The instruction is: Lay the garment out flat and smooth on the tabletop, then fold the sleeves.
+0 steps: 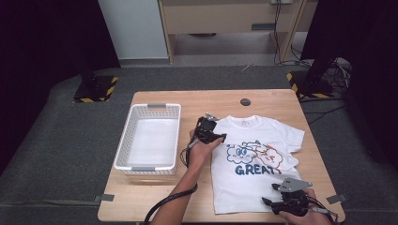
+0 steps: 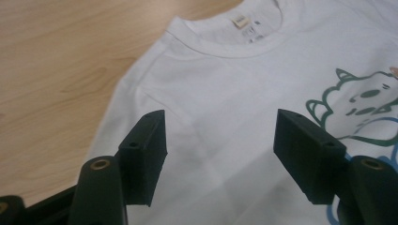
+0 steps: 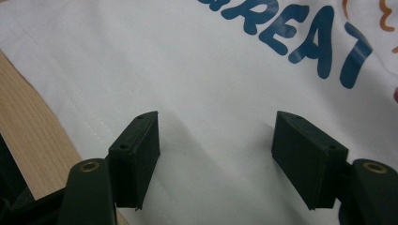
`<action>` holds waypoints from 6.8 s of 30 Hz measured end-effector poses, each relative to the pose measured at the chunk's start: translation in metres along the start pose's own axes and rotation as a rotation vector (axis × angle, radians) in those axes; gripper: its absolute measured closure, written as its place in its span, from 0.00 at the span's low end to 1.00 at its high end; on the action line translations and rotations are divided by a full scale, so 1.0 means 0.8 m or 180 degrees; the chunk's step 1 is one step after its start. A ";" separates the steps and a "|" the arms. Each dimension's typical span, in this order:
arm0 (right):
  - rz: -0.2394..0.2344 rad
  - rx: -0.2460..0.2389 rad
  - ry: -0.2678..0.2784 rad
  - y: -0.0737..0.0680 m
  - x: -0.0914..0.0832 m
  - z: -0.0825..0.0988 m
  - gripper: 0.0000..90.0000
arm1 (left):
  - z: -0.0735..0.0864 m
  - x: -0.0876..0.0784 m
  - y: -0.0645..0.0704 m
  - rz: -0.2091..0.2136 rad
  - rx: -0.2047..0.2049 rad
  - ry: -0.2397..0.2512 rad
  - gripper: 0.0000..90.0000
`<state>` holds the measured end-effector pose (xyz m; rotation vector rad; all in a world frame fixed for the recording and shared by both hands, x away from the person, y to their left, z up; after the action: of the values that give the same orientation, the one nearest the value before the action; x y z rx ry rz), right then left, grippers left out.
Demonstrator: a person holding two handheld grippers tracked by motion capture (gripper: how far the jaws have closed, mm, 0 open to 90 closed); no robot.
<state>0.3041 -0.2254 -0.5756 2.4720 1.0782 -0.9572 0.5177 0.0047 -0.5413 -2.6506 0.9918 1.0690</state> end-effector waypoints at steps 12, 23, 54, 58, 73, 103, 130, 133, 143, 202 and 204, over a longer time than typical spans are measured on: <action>-0.0021 -0.0001 -0.0033 -0.002 0.009 -0.008 0.33 | 0.010 0.039 -0.009 -0.0119 0.0006 -0.0169 0.40; -0.0054 -0.0008 -0.0006 -0.018 0.012 -0.009 0.28 | -0.005 0.052 -0.040 -0.0450 0.0110 -0.0233 0.31; 0.0110 0.0426 0.0357 0.016 -0.012 -0.041 0.09 | 0.089 -0.068 0.086 0.0076 0.0448 -0.0018 0.09; 0.0221 0.0646 0.0470 0.052 -0.023 -0.047 0.09 | 0.098 -0.070 0.089 0.0075 0.0468 -0.0057 0.07; 0.0661 0.1078 0.0431 0.170 -0.016 -0.045 0.11 | 0.125 -0.085 0.087 -0.0041 0.0497 -0.0117 0.06; 0.1010 0.1393 0.0262 0.299 0.037 -0.054 0.27 | 0.153 -0.085 0.063 0.0018 0.0563 -0.0099 0.04; 0.1075 0.1197 0.0171 0.311 0.054 -0.057 0.73 | 0.155 -0.085 0.062 0.0041 0.0573 -0.0029 0.04; 0.1062 0.1178 0.0131 0.309 0.055 -0.060 0.86 | 0.155 -0.085 0.062 0.0038 0.0570 -0.0028 0.04; 0.0980 0.1065 0.0213 0.293 0.047 -0.086 0.95 | 0.155 -0.085 0.063 0.0020 0.0556 -0.0026 0.04; 0.0734 0.0591 0.0117 0.177 0.124 -0.102 0.06 | 0.154 -0.087 0.070 -0.0016 0.0550 -0.0177 0.02; 0.0730 0.0590 0.0117 0.177 0.124 -0.102 0.06 | 0.152 -0.088 0.069 -0.0050 0.0592 -0.0202 0.03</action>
<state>0.4948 -0.2283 -0.5826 2.6986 0.7231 -0.9823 0.3757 0.0400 -0.5782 -2.4574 1.0035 0.9985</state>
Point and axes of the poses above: each handheld gripper's, and its own axes: x roughly forward along the jaws, z roughly out of its underside, y roughly to its right, the point moved 6 cm from there along x, roughly forward along the jaws, and after that the axes turned 3 degrees about y, right-handed, at the moved point
